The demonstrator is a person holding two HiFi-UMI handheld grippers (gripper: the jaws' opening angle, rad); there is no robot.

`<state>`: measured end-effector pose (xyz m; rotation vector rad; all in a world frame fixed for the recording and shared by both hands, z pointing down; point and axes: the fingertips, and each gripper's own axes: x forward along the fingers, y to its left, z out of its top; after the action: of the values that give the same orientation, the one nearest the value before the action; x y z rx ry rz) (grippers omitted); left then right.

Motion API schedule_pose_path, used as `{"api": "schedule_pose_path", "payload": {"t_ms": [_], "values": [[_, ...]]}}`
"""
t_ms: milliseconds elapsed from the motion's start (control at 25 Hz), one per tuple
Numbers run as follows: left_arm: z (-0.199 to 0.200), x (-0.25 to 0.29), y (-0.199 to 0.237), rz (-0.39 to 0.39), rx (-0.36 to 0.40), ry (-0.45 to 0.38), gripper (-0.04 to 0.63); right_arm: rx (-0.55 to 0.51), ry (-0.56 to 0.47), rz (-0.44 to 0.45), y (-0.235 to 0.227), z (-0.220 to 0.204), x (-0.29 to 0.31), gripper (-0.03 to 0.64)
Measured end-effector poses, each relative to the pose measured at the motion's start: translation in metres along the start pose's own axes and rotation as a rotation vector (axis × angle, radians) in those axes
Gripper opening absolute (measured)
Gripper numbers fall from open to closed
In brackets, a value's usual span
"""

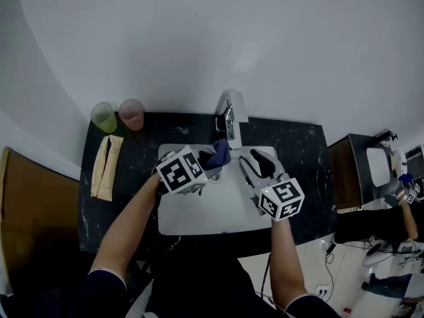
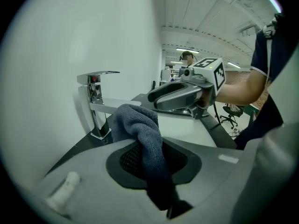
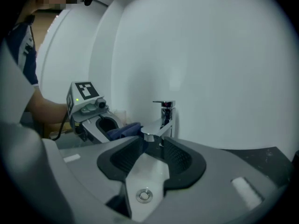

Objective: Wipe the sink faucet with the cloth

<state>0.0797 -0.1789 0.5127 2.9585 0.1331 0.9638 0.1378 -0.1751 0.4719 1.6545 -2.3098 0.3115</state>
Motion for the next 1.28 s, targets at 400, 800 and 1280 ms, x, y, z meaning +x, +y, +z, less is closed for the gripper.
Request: {"api": "schedule_pose_path", "payload": {"t_ms": [400,800,1280], "values": [[-0.001,0.002,-0.055,-0.114,0.132,0.031,0.075,0.042,-0.044,0.476,0.052,-0.006,-0.009,0.341],[0.039,-0.002,-0.045,0.01,0.211,0.01,0.083,-0.069,-0.108,0.625,0.052,0.02,-0.032,0.097],[0.079,-0.024,0.023,0.219,0.115,-0.083,0.114,-0.048,-0.221,0.477,0.002,0.063,0.003,0.091]]}}
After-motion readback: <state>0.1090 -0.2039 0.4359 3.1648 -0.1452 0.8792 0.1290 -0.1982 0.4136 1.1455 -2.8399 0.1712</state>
